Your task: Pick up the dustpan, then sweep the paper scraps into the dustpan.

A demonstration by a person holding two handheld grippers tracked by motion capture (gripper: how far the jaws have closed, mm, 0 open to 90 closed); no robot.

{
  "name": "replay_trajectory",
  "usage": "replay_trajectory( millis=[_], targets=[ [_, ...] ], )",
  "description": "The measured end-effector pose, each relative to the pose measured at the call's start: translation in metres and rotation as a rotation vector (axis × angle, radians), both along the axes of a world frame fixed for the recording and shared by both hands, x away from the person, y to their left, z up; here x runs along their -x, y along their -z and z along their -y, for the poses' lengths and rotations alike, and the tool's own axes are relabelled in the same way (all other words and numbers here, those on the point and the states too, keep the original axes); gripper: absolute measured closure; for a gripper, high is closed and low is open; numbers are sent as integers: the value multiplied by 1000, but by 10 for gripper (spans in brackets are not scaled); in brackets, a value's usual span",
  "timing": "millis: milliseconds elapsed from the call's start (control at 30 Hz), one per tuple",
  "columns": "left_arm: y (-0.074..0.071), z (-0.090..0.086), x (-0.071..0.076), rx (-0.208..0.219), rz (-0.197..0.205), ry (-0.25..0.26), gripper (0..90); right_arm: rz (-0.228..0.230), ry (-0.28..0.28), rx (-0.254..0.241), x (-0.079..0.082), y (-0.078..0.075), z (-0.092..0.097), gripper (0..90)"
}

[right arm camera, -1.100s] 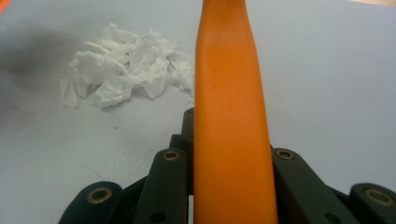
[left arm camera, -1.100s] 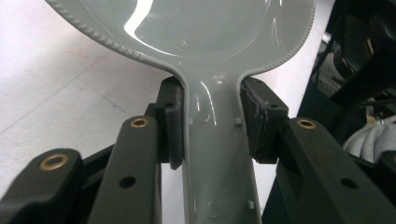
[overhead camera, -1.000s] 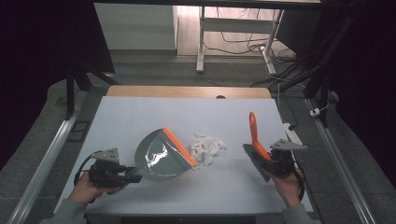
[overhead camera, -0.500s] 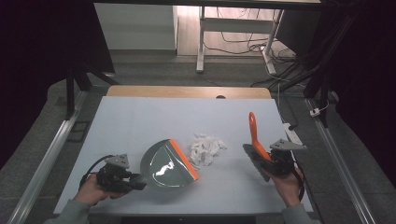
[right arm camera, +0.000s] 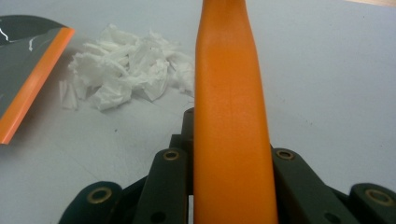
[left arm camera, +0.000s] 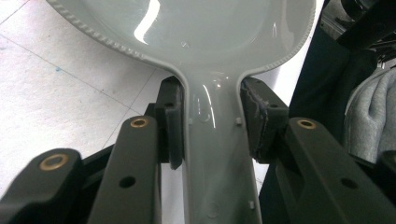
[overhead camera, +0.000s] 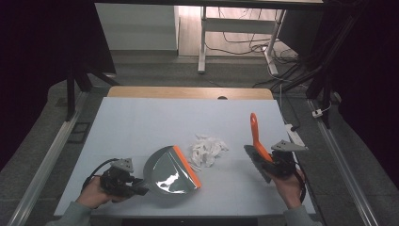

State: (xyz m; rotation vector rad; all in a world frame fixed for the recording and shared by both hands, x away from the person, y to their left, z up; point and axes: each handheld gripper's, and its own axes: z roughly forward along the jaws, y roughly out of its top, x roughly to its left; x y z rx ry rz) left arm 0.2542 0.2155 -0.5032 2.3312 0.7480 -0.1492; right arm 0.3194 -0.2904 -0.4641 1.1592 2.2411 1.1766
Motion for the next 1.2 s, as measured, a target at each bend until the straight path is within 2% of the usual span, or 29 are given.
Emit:
replay_trajectory(
  millis=[233, 633, 800, 967, 1200],
  targets=[
    [0, -1, -1, -3, -13, 0, 617, 15, -2, -13, -5, -3, -6, 765],
    [1, -3, -2, -8, -19, -8, 617, 34, -29, 1, -27, -8, -32, 764],
    [0, -3, -1, -10, -17, -6, 617, 35, -26, -9, -40, -8, -40, 764],
    [0, -4, -1, -11, -20, -7, 617, 36, -28, 3, -54, -8, -50, 764],
    [-1, -5, -1, -18, -23, -5, 616, 8, -28, 22, -73, 1, -61, 764]
  ],
)
